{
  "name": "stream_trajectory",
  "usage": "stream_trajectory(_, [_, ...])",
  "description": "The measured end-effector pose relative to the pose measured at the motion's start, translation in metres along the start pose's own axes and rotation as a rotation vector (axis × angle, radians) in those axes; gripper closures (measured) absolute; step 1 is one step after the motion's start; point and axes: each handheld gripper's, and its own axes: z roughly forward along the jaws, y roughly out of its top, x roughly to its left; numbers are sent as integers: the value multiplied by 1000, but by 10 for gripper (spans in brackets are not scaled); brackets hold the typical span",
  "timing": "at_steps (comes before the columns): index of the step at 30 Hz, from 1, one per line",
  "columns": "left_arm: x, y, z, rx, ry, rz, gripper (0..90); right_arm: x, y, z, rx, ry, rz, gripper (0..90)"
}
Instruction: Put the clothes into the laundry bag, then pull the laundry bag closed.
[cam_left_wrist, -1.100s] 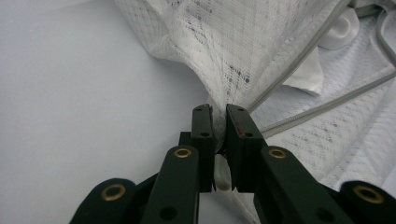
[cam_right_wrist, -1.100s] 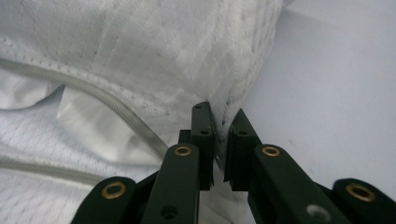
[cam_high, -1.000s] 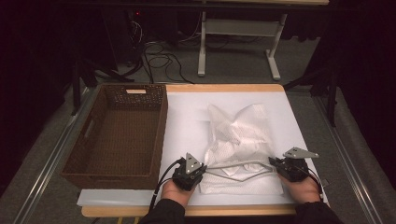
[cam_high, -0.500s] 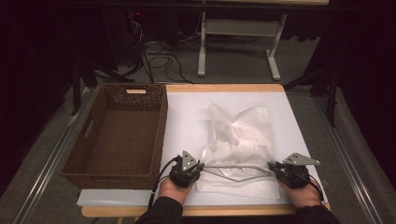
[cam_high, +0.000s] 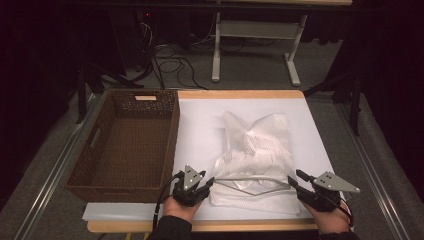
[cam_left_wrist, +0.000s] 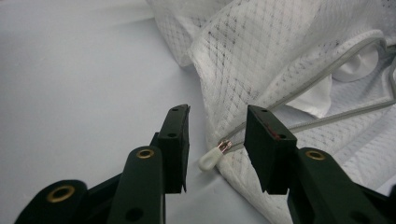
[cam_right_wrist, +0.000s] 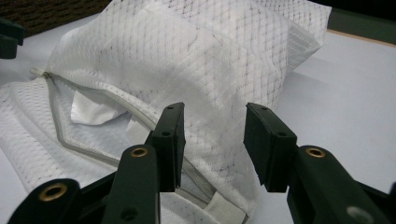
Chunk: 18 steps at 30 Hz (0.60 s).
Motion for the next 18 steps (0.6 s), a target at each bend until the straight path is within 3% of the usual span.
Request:
stream_trajectory(8, [6,-4,8,50,-13,-18,660,3,0,5,17,15,-1,593])
stream_trajectory(13, [9,-5,15,87,-34,-50,678,6,-1,8,27,26,-16,591])
stream_trajectory(16, [11,-7,20,114,-63,-98,688,6,-1,8,28,30,-17,591])
stream_trajectory(18, [11,-7,20,117,-65,-99,726,6,-1,9,35,33,-14,591])
